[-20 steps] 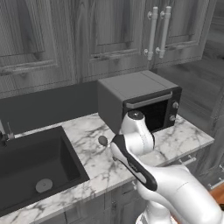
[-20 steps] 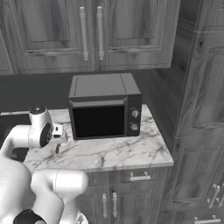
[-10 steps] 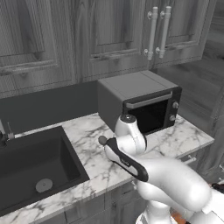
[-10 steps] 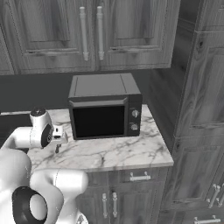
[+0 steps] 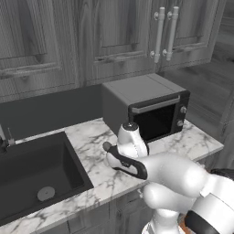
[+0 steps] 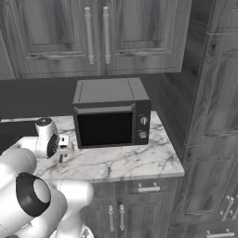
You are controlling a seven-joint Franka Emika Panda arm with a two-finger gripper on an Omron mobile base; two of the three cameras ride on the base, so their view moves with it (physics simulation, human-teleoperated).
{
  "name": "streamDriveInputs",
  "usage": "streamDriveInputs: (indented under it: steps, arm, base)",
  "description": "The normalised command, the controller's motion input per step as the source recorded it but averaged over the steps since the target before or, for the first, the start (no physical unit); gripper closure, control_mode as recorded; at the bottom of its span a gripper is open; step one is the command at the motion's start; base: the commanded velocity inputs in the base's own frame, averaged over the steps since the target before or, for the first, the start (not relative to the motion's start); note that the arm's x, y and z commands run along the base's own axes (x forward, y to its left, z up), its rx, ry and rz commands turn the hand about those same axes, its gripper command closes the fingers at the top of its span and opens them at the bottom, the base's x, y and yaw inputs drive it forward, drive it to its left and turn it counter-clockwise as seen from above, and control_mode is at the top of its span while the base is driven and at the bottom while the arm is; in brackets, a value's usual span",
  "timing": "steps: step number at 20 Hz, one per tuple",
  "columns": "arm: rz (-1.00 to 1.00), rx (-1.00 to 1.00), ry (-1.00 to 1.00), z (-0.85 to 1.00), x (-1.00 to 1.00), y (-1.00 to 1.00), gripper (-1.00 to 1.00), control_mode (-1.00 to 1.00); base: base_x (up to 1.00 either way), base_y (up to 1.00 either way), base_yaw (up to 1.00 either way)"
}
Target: Take the fork and place it on the left side of the plate. Then take the spoon and place it on the right side of the plate. Make sure they're directly next to the plate.
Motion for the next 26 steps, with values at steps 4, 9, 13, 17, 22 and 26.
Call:
streamDriveInputs:
  steps: [4, 9, 13, 17, 22, 26]
  arm:
    - [0.00, 0.00, 0.00, -0.23, 0.18, 0.08, -1.00, -1.00]
    - [0.00, 0.00, 0.00, -0.19, 0.18, 0.10, -1.00, -1.00]
    - [0.00, 0.00, 0.00, -0.16, 0.19, 0.07, -1.00, -1.00]
    - [0.00, 0.00, 0.00, -0.15, 0.21, 0.06, -1.00, -1.00]
    - [0.00, 0.00, 0.00, -0.16, 0.19, 0.10, -1.00, -1.00]
    - [0.00, 0.00, 0.00, -0.20, 0.15, 0.17, 1.00, -1.00]
  base:
    - [0.00, 0.00, 0.00]
    - [0.00, 0.00, 0.00]
    - [0.00, 0.00, 0.00]
    - [0.00, 0.00, 0.00]
    - [0.00, 0.00, 0.00]
    - [0.00, 0.00, 0.00]
